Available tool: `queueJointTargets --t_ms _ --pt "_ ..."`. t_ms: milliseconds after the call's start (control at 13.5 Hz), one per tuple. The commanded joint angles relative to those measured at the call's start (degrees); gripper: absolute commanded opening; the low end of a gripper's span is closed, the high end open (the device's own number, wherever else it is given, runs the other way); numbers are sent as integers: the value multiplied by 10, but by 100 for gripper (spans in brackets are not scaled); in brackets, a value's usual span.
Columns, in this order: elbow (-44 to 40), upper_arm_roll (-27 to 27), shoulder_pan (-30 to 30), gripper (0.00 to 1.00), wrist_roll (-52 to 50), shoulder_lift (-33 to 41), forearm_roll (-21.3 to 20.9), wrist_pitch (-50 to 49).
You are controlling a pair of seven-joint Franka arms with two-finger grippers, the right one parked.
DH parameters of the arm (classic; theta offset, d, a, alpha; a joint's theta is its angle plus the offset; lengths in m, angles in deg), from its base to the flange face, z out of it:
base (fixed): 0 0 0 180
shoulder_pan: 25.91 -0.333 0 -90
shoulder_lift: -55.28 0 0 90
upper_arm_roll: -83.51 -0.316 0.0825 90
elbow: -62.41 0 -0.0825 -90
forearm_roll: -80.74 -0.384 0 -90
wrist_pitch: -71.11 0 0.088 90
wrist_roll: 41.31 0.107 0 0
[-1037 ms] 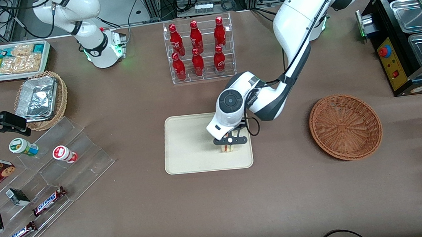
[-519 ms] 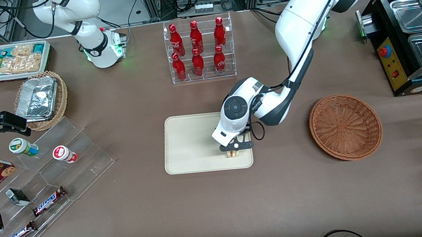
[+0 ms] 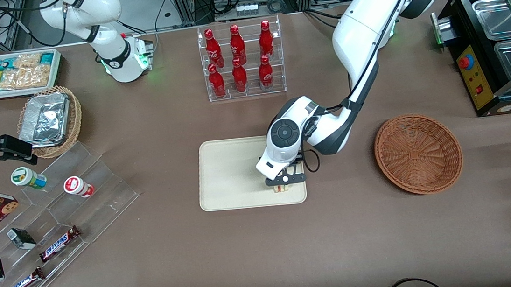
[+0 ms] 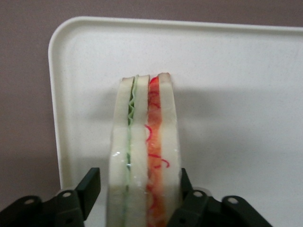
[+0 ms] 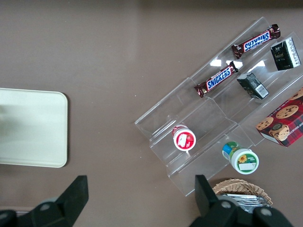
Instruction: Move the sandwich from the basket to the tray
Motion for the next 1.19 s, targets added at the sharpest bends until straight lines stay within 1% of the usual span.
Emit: queueJointTargets --t_ms 0,148,222,444,593,815,889,963,1037,1111 --pt "-15 1 -19 100 -20 47 -3 -80" --pt "-10 2 -45 100 -18 112 3 -134" --pt "-7 2 -60 100 -16 142 16 -150" --pt "7 1 -104 100 -10 220 20 -220" --pt "27 1 -148 100 -9 265 21 -239" --pt "79 2 -212 100 -7 329 22 -247" --pt "94 2 -227 100 17 346 22 -247" --pt "101 1 -244 100 72 363 31 -254" --pt "102 -1 -263 100 120 376 56 -280" --pt "102 -16 -268 100 163 389 68 -302"
